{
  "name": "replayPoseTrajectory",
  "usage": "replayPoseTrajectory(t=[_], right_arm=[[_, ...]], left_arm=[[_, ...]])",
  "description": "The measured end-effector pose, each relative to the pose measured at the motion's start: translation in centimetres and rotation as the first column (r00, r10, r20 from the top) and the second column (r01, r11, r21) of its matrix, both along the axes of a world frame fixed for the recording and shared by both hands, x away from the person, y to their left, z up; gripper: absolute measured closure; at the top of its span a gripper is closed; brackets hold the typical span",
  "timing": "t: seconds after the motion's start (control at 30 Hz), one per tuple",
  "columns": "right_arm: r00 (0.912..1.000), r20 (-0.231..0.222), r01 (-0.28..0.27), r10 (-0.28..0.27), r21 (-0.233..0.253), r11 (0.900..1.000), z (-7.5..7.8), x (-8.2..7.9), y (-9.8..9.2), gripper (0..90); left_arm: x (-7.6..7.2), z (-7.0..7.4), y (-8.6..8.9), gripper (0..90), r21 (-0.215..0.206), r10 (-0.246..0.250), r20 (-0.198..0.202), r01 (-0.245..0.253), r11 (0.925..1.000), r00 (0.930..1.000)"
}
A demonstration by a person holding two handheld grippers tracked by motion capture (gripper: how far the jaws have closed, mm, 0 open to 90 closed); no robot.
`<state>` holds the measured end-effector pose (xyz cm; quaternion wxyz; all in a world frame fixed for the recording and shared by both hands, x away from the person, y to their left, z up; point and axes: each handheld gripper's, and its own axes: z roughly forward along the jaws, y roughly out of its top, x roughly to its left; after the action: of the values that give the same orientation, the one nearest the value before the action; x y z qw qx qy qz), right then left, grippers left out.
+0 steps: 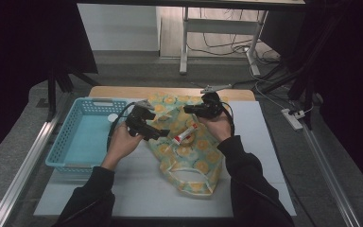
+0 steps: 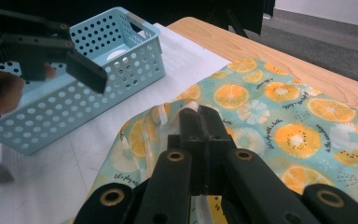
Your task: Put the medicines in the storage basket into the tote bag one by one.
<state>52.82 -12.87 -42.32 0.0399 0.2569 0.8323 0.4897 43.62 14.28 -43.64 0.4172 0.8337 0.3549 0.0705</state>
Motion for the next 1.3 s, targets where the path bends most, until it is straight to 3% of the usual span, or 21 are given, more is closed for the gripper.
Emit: replayPoseTrajectory(t=[0.27, 0.43, 0.53, 0.73, 0.83, 1.0, 1.07, 1.17, 1.3], right_arm=[[1.0000, -0.004, -0.002, 0.002, 0.004, 1.000, -0.1, 0.0, 0.0, 90.0], [1.0000, -0.004, -0.006, 0.006, 0.007, 1.000, -0.1, -0.1, 0.2, 90.0], [1.0000, -0.003, -0.007, 0.007, 0.006, 1.000, -0.1, -0.1, 0.2, 90.0], [1.0000, -0.002, -0.007, 0.007, 0.004, 1.000, -0.2, -0.2, 0.2, 90.0], [1.0000, -0.002, -0.006, 0.006, 0.003, 1.000, -0.2, -0.1, 0.2, 90.0], [1.0000, 0.000, -0.004, 0.004, 0.002, 1.000, -0.2, -0.1, 0.1, 90.0], [1.0000, 0.000, -0.005, 0.005, 0.003, 1.000, -0.2, -0.1, 0.1, 90.0], [1.0000, 0.001, -0.005, 0.005, 0.003, 1.000, -0.2, -0.1, 0.1, 90.0], [1.0000, -0.002, -0.006, 0.006, 0.002, 1.000, -0.3, -0.1, 0.1, 90.0]], left_arm=[[-0.8, -0.3, 4.0, 0.0, -0.003, 0.064, 0.009, -0.064, 0.9979, 0.9979], [-1.3, -0.2, 6.8, 0.5, -0.021, 0.124, 0.015, -0.124, 0.9921, 0.9921], [-1.5, -0.3, 8.6, 0.7, -0.002, 0.162, 0.028, -0.162, 0.9868, 0.9864], [-1.7, -0.9, 10.9, 0.7, 0.013, 0.237, 0.037, -0.238, 0.9713, 0.9708], [-1.6, -1.3, 11.7, 0.4, 0.037, 0.277, 0.042, -0.279, 0.9597, 0.9600], [-1.2, -1.8, 13.1, 0.3, 0.036, 0.341, 0.015, -0.341, 0.9393, 0.9400], [-0.8, -2.1, 13.4, 0.3, 0.059, 0.359, 0.008, -0.359, 0.9315, 0.9333], [-0.2, -2.7, 13.9, 0.6, 0.083, 0.374, -0.009, -0.372, 0.9245, 0.9273], [0.6, -3.4, 14.3, 0.1, 0.102, 0.378, -0.024, -0.374, 0.9219, 0.9255]])
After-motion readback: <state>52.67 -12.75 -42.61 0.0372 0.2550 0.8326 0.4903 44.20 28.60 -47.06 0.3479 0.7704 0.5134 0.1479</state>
